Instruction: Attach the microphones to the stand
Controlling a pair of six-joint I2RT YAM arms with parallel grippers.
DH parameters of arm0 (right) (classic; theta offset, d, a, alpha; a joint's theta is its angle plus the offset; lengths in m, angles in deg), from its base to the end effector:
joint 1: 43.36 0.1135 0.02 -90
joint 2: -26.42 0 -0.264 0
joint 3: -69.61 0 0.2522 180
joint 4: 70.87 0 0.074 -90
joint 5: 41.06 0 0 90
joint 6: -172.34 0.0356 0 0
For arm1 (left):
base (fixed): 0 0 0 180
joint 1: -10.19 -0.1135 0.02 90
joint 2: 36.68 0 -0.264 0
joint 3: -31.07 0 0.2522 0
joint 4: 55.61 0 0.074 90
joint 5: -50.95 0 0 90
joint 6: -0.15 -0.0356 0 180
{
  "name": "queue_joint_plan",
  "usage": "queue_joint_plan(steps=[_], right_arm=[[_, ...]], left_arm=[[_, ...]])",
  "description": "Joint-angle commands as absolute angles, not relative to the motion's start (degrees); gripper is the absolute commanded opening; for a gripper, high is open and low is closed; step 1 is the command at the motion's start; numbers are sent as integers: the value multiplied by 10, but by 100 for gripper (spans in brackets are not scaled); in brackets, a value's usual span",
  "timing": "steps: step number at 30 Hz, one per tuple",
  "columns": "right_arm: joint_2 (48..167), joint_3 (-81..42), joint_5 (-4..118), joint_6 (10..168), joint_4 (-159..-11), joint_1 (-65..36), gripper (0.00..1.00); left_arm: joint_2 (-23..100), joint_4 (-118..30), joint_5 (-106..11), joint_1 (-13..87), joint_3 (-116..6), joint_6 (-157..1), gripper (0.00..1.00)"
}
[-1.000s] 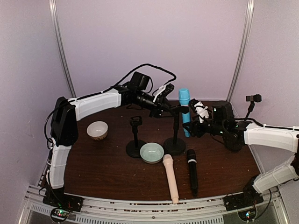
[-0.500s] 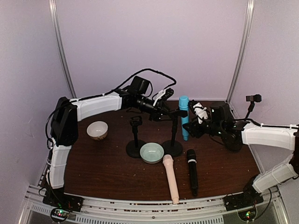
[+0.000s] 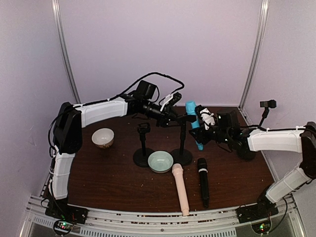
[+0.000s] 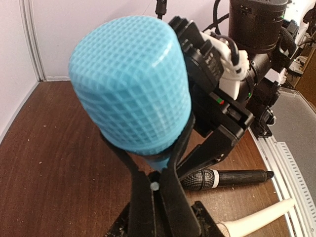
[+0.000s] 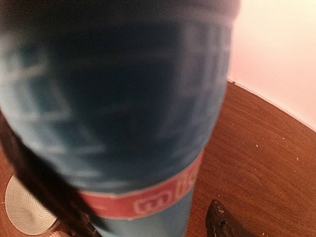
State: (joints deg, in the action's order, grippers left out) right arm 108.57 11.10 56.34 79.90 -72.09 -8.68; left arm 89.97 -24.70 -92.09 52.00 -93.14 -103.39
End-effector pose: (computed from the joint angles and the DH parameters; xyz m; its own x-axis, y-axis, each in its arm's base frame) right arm 0.2557 0.1825 0.2279 -0.3173 -0.2709 -0.9088 -0.6745 0.7381 0.0155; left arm 0.3606 -0.3607 0.2621 -0.1881 0.3571 -0.9150 0.9693 -0.0827 -0.2315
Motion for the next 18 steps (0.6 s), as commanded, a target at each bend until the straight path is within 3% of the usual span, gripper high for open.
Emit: queue_joint_plan(steps=[1,10,18], right_arm=[[1112,107,540,804,-737,-88,62],[1083,149,513,816,-736,-88,73],[1075,195,519,835,-705,-89,74]], left_arm=[[880,-308,-964,528,-936,-1038,18],[881,-302,-966,527,-938,-1044,15],[882,-301,-974,526,-935,-1042,10]])
